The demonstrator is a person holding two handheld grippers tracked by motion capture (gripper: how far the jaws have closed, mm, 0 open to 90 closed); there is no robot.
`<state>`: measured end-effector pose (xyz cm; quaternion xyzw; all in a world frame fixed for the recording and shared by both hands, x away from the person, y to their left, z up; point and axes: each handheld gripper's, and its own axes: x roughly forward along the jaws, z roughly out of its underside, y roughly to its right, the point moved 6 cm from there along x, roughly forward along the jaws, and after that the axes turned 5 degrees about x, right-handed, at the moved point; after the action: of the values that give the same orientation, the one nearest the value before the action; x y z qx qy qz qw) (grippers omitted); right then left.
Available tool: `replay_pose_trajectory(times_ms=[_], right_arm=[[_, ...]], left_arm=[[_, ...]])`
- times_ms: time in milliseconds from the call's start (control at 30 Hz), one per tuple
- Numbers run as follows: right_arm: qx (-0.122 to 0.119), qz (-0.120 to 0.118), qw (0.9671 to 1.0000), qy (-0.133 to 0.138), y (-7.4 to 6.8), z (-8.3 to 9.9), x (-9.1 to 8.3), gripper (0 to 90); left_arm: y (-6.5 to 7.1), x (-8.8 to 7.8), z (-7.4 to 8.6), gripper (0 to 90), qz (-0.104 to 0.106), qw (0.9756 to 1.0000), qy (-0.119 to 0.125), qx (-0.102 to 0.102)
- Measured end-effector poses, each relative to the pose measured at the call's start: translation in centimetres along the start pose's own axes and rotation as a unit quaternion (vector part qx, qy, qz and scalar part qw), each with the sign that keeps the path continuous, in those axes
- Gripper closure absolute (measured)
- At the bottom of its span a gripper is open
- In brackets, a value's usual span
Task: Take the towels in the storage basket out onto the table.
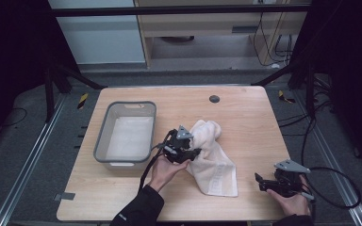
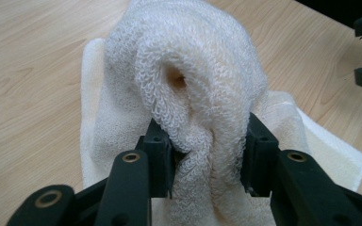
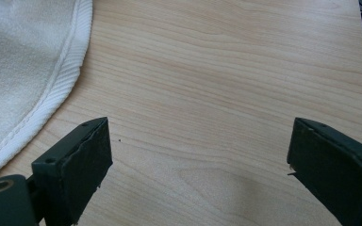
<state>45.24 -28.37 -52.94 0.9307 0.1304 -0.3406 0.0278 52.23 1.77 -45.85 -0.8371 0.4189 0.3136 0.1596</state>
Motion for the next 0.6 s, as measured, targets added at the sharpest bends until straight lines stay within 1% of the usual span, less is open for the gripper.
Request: replay_pose_trajectory(times_ms=[33,167,333,433,533,600], right_arm=[[0.003,-0.001,1.0,-0.002,0.0,0.0,0.0,7.0],[0.003,-0.001,1.0,-0.002,-0.1,0.0,0.0,7.0],[0.002,-0.001,1.0,-0.003,-0.1,0.0,0.0,6.9],[-0.003,0.0,1.0,-0.003,-0.1,0.1,0.1,6.9],[-0.001,0.001,1.0,-0.003,-0.1,0.1,0.1,6.9],[-0.001,0.001,1.0,-0.003,-0.1,0.1,0.1,6.9]], left_arm=[[0.0,0.0,0.0,59.8,0.0,1.0,0.0,0.0],[-0.1,0.2,0.3,57.5,-0.001,1.0,-0.001,-0.003],[-0.2,0.5,0.7,53.9,-0.005,1.0,-0.008,-0.001],[-0.4,0.5,0.9,50.4,-0.008,0.9999,-0.009,-0.004],[-0.5,0.6,1.0,46.6,-0.01,0.9999,-0.011,-0.003],[-0.5,0.5,1.0,42.5,-0.012,0.9999,-0.012,-0.001]])
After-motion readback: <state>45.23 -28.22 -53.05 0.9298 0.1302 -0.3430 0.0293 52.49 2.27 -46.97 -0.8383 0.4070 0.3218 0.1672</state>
